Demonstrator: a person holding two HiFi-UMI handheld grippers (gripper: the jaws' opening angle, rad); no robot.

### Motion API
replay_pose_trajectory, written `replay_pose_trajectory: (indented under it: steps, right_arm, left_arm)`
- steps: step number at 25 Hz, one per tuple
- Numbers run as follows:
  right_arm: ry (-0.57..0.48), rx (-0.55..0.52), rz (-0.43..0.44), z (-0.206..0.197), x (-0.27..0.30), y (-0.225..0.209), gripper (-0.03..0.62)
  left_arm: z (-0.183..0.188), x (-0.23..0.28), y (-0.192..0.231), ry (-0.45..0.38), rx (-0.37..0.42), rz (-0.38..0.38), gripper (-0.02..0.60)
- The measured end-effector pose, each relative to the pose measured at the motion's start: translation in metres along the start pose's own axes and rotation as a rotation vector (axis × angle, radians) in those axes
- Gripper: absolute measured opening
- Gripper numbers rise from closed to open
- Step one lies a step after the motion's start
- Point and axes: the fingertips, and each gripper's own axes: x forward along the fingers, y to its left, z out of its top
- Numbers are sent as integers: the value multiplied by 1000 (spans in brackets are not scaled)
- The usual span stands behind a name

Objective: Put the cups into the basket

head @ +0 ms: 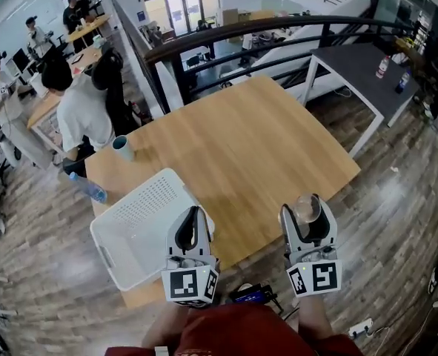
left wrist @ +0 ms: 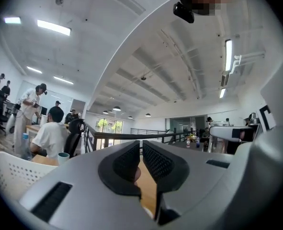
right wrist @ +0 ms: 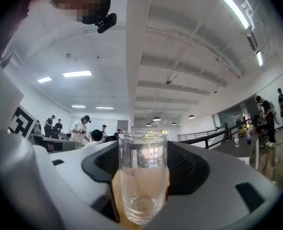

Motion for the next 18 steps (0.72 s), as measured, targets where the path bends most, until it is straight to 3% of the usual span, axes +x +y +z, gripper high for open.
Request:
replay_pose_trajectory:
  steps: [10, 18]
  right_arm:
    - [-21, 49, 315, 4, 52, 90, 285]
    - [-27, 66, 441, -1, 70, 155, 285]
  left_arm:
    - [21, -69, 75, -37, 20, 317, 23]
    - [19, -112, 126, -40, 12, 448, 23]
